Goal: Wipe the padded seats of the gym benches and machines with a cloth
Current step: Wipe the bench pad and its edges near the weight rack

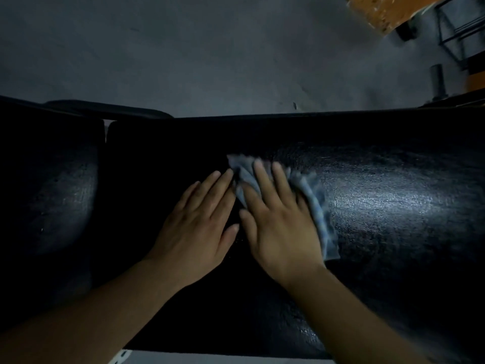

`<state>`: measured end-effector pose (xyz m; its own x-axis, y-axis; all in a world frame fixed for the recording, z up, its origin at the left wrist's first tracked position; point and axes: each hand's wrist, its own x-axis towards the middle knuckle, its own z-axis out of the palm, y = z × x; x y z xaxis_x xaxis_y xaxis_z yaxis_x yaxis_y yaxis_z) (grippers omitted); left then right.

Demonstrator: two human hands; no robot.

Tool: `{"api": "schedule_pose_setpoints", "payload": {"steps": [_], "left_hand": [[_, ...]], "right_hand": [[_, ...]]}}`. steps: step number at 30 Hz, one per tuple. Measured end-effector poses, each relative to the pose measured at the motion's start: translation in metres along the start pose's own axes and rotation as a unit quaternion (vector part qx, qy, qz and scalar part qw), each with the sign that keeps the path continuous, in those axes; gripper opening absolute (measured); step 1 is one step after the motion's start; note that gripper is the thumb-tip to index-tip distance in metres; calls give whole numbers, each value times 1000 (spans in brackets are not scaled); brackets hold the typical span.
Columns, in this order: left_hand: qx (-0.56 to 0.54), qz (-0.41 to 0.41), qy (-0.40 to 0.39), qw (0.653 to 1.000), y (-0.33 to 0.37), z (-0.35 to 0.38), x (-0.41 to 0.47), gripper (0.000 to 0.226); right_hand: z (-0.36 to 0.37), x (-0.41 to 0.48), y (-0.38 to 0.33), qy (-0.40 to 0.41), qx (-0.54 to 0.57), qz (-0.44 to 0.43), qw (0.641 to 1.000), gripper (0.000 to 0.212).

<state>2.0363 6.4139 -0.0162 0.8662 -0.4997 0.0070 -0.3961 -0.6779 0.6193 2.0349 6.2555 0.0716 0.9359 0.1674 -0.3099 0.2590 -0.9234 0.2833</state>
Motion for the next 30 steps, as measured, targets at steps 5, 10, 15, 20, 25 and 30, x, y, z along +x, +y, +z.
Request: {"api": "schedule_pose_setpoints", "payload": {"steps": [5, 10, 15, 20, 25, 30], "left_hand": [[-1, -33, -9, 999, 2, 1, -17, 67], [8, -42, -13, 999, 5, 8, -37, 64], [11, -58, -16, 998, 8, 13, -60, 65], [10, -71, -14, 997, 21, 18, -72, 63], [16, -47, -28, 998, 24, 20, -89, 66], [22, -67, -38, 997, 20, 22, -112, 66]], "right_hand": [[-16, 21, 47, 33, -21, 117, 992, 56], [4, 14, -6, 25, -6, 64, 998, 55], [11, -86, 8, -25, -22, -62, 998, 53], [3, -40, 5, 16, -14, 111, 994, 59], [38, -140, -53, -27, 13, -50, 998, 52], [21, -109, -7, 14, -13, 69, 997, 54]]}}
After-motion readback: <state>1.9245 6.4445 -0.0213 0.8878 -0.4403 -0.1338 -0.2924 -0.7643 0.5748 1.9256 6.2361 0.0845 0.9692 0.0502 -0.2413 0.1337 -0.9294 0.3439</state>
